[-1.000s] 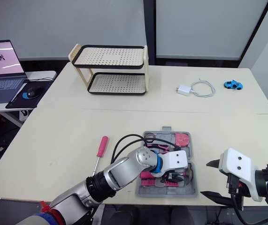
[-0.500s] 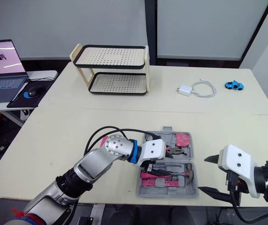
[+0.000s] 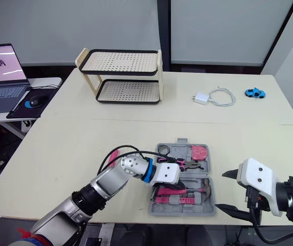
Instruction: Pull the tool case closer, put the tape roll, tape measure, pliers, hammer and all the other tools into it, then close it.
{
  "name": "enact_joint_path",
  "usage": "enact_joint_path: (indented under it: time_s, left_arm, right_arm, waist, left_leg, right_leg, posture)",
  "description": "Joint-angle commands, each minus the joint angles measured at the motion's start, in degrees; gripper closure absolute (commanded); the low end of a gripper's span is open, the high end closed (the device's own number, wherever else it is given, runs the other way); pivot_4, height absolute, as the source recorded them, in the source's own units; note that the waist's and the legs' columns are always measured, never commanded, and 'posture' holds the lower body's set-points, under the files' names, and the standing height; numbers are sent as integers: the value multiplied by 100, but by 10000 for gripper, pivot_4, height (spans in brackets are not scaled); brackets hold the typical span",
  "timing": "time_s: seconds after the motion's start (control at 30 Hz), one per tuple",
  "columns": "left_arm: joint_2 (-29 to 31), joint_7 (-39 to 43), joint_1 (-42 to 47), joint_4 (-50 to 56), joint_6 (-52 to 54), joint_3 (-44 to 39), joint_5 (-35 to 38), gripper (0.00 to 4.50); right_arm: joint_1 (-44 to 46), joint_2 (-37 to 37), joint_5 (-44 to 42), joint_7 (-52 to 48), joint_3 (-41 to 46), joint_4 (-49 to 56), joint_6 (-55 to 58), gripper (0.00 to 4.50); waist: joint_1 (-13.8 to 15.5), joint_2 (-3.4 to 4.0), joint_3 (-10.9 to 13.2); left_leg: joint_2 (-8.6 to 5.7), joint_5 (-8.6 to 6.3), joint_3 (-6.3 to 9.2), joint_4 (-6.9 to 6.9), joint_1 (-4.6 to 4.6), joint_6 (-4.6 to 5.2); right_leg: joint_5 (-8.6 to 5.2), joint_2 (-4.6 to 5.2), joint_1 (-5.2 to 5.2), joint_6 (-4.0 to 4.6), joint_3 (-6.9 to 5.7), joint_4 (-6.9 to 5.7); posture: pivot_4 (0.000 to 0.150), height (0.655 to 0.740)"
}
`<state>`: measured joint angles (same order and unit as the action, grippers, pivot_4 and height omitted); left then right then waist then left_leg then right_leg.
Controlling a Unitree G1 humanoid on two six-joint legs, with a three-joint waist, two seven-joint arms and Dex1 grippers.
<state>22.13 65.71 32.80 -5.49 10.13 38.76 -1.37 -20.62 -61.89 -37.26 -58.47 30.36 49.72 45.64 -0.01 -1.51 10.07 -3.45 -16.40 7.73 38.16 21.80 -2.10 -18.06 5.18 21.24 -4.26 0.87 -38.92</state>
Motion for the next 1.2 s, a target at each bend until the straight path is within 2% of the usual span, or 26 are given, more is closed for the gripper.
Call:
enact_joint_path:
  time_s: [0.03, 0.5, 0.73, 0.9, 1.0, 1.1, 1.2]
  left_arm:
    - [-102, 3, 1, -112, -184, 47, -161, 44823]
    - [-242, -43, -167, -633, -365, 219, -722, 44823]
    - [-282, -14, -264, -382, -97, -77, -491, 44823]
    - [-240, 31, -340, 784, 876, -873, 359, 44823]
    - [-21, -4, -368, 1468, 1544, -1517, 909, 44823]
    - [593, 96, -511, 1957, 1948, -2229, 1324, 44823]
    - [1334, 183, -989, 2046, 1820, -3192, 1696, 44823]
  right_arm:
    - [55, 11, -62, 33, 96, 97, 2, 0]
    - [82, 9, -91, 43, 117, 135, 75, 0]
    - [109, 23, -57, 32, 100, 138, 17, 0]
    - [251, 33, 0, 27, 66, 10, -111, 0]
    - [347, 52, 87, 51, 39, -127, -229, 0]
    - [451, 60, 295, 66, -2, -356, -456, 0]
    - [514, 31, 668, -32, -46, -741, -928, 0]
  waist:
    - [0, 0, 0]
    - [0, 0, -5]
    - [-3, 0, -10]
    - [-22, 1, -10]
    - [-15, 1, -10]
    - [-40, 1, -11]
    - [-87, 10, -15]
  left_leg:
    - [0, 0, 1, 0, 0, 0]
    - [0, -7, 2, 0, -4, 13]
    - [0, -8, 3, 0, -7, 14]
    - [3, -8, 7, 0, -6, 14]
    - [3, -8, 12, 2, -4, 14]
    - [6, -7, 11, 0, -7, 13]
    - [11, -8, 8, -7, -13, 13]
  right_leg:
    - [0, 0, 0, 0, 0, 0]
    - [0, 0, -5, 0, -2, 0]
    - [0, 0, -7, 0, -2, 0]
    - [0, -2, -1, 0, -1, -5]
    - [0, -2, -1, 0, 1, -3]
    - [0, -2, 0, 0, 1, -3]
    - [0, -6, 1, 0, 4, -5]
  posture:
    - [1500, 7400]
    - [1500, 7400]
    - [1500, 7400]
    - [1500, 7400]
    - [1500, 7400]
    - [1500, 7400]
    - [1500, 7400]
